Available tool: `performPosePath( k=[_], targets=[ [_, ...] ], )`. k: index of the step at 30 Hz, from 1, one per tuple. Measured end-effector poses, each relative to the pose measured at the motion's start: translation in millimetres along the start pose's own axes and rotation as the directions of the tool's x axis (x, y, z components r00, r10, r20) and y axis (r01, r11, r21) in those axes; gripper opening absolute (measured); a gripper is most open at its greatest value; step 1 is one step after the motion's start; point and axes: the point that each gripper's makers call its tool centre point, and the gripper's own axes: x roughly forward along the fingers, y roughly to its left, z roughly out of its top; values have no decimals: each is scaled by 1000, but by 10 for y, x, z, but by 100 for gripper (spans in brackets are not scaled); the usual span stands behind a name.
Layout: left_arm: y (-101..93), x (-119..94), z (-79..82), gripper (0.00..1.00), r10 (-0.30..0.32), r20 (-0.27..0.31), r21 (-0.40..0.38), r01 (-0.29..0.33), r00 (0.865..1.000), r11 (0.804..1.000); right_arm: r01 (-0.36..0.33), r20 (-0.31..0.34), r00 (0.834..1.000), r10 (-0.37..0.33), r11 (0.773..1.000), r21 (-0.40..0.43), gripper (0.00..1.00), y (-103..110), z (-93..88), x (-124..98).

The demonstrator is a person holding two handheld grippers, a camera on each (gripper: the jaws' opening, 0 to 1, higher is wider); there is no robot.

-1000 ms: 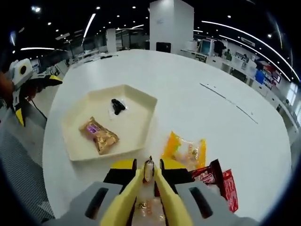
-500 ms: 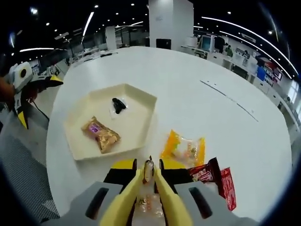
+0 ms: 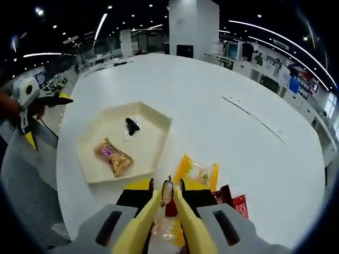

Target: Place the target food into the container with the food tongs after gripping and lifting it, then release it inside without dropping or visibly crushing the food.

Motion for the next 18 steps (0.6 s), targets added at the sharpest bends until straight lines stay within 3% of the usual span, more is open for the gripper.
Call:
performPosePath(
  k=[10, 18],
  targets=[
    [5, 1, 7, 97, -2, 9, -9, 2, 1000, 1000, 1, 52, 999, -1, 1000, 1, 19, -68, 323, -183],
    [8, -5, -2, 97, -1, 7, -9, 1, 1000, 1000, 8, 75, 997, -7, 1000, -11, 19, -117, 478, -241]
  ],
)
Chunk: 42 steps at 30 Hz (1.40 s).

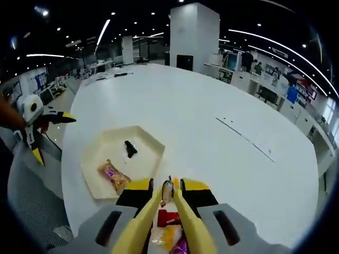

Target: Place the target food into the container with the food tongs after gripping and lifting it, then release it inside without dropping or visibly crushing the food.

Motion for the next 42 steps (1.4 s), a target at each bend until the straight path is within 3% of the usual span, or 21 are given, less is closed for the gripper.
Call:
performPosePath(
  k=[16, 42],
  targets=[
    [-8, 2, 6, 97, -5, 2, -1, 5, 1000, 1000, -21, 18, 1000, 22, 999, -26, 19, 81, 195, 59],
    [-3, 3, 14, 99, -7, 8, -18, 7, 1000, 1000, -134, 40, 989, 141, 980, -144, 19, 664, 781, 504]
  ],
)
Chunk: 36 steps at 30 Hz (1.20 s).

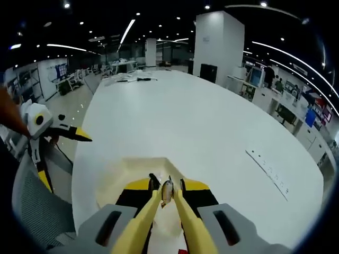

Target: Place the target food into the container with the food tongs after gripping and lifting it, then release it inside without dropping or visibly crushing the food.

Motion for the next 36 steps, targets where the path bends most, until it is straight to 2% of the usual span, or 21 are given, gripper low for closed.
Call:
performPosePath(
  k=[9, 12, 16, 18, 20, 26, 29, 32, 33, 34, 35, 36],
  targets=[
    [9, 2, -9, 99, 5, -5, 4, -5, 1000, 1000, -62, 2, 998, 62, 997, -47, 19, 289, 186, 208],
    [6, 3, -9, 99, 5, -5, 6, -5, 1000, 1000, -78, -2, 997, 78, 996, -31, 19, 381, 218, 273],
    [6, 3, -9, 99, 5, -6, 9, -5, 1000, 1000, -97, 0, 995, 97, 994, -55, 20, 482, 255, 309],
    [7, 5, -10, 99, 5, -6, 9, -5, 1000, 1000, -106, 6, 994, 106, 994, -28, 21, 487, 281, 323],
    [11, 4, -12, 99, 6, -6, 11, -6, 1000, 1000, -94, 17, 995, 95, 993, -68, 23, 457, 301, 326],
    [9, 6, -11, 99, 7, -9, 13, -6, 1000, 1000, -106, 23, 994, 107, 993, -52, 23, 448, 308, 267],
    [16, 13, -30, 99, 7, -14, 13, -6, 1000, 1000, -135, 39, 990, 138, 989, -68, 25, 466, 322, 228],
    [10, 11, -27, 99, 6, -14, 12, -6, 1000, 1000, -120, 60, 990, 127, 987, -107, 26, 423, 338, 191],
    [13, 11, -25, 99, 7, -13, 13, -7, 1000, 1000, -120, 58, 990, 126, 988, -102, 26, 411, 329, 182],
    [17, 11, -30, 99, 8, -13, 14, -8, 1000, 1000, -144, 50, 988, 147, 988, -63, 26, 424, 309, 165],
    [17, 11, -34, 99, 7, -13, 12, -7, 1000, 1000, -153, 65, 986, 156, 987, -55, 26, 426, 325, 154],
    [16, 10, -32, 99, 6, -13, 11, -6, 1000, 1000, -141, 65, 987, 145, 988, -58, 26, 399, 319, 140]
  ],
)
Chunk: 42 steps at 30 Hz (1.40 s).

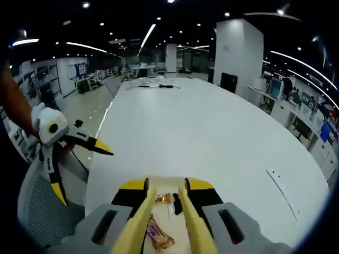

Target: Place the target food into the container with the food tongs after gripping and lifting it, then release it inside without dropping or visibly crushing the food.

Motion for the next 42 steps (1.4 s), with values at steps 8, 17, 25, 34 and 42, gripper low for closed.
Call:
performPosePath(
  k=[8, 17, 25, 34, 42],
  targets=[
    [-6, -7, 12, 98, 0, 1, 2, 0, 1000, 1000, 31, -2, 1000, -31, 999, 13, 27, -153, -79, -147],
    [-3, -4, 6, 98, 0, 0, 0, 0, 1000, 1000, 57, -3, 998, -57, 998, 22, 27, -319, -183, -351],
    [-5, -4, 4, 98, -1, -2, -1, 1, 1000, 1000, 76, -10, 997, -76, 997, 13, 27, -452, -287, -557],
    [3, -6, 11, 98, 4, 1, -6, -4, 1000, 1000, 58, -1, 998, -58, 998, 27, 28, -541, -427, -782],
    [5, -8, 7, 98, 7, -2, -6, -7, 1000, 1000, 75, -5, 997, -75, 997, -6, 28, -646, -545, -946]
  ],
)
